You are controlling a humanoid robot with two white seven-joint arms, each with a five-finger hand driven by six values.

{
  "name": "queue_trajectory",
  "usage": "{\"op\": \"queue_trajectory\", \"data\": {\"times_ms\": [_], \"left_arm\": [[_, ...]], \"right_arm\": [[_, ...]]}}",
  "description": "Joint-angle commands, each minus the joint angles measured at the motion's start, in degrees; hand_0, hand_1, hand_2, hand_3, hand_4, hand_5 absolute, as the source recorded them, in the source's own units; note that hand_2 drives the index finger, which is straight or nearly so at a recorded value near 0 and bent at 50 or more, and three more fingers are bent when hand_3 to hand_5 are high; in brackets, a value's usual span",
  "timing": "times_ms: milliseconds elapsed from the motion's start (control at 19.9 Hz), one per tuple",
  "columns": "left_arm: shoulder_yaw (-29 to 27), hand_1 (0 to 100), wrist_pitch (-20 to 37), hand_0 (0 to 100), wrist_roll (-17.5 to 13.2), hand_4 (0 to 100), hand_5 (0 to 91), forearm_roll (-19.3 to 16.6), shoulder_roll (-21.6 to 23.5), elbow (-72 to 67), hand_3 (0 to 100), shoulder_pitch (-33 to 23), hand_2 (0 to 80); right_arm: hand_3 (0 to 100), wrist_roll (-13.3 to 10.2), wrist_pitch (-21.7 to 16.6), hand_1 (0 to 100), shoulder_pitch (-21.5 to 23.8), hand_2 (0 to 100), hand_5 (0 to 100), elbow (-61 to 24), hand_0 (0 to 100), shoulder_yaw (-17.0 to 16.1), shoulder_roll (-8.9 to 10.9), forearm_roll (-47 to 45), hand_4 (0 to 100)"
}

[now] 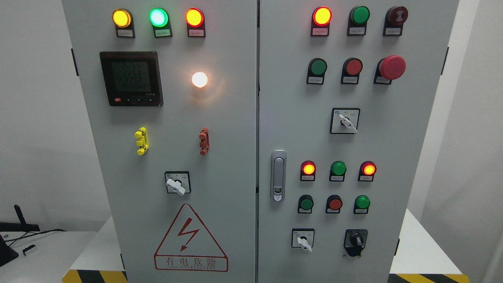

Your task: Trip black knob to open circuit

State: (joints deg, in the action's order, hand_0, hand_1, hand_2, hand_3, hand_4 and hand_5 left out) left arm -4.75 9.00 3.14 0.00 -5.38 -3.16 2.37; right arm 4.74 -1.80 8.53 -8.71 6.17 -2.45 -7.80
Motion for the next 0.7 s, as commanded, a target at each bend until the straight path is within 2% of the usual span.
{"op": "queue_trajectory", "data": {"times_ms": [0, 653], "left_arm": [[0.0, 39, -0.03, 12, 0.03, 0, 0.0, -1.76, -0.06, 0.0, 0, 0.0, 0.0], [0.0, 39, -0.03, 12, 0.03, 0, 0.0, -1.76, 0.02, 0.0, 0, 0.0, 0.0]], "right_arm": [[9, 0.0, -0.04, 18, 0.09, 1, 3, 0.01, 4, -0.02, 0.08, -0.03, 0], [9, 0.0, -0.13, 18, 0.26, 1, 3, -0.17, 4, -0.02, 0.08, -0.11, 0]]}}
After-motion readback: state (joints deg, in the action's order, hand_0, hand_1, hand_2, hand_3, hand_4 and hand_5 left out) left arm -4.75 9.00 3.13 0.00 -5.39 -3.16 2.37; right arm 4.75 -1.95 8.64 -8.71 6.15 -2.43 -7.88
